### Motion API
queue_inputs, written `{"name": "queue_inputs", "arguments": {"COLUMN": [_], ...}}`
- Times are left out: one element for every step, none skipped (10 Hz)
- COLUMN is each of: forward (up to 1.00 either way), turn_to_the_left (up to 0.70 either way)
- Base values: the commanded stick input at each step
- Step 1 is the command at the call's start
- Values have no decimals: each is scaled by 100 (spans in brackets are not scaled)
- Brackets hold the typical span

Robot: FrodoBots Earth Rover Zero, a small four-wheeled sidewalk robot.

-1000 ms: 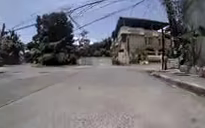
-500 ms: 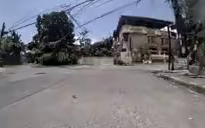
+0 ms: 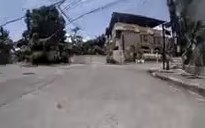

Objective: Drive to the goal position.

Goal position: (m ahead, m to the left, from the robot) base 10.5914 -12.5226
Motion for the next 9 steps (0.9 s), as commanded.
{"name": "queue_inputs", "arguments": {"forward": [100,100,100,100,100,100,100,100,100], "turn_to_the_left": [-9,-26,-36,-36,-32,-23,-14,-5,-4]}}
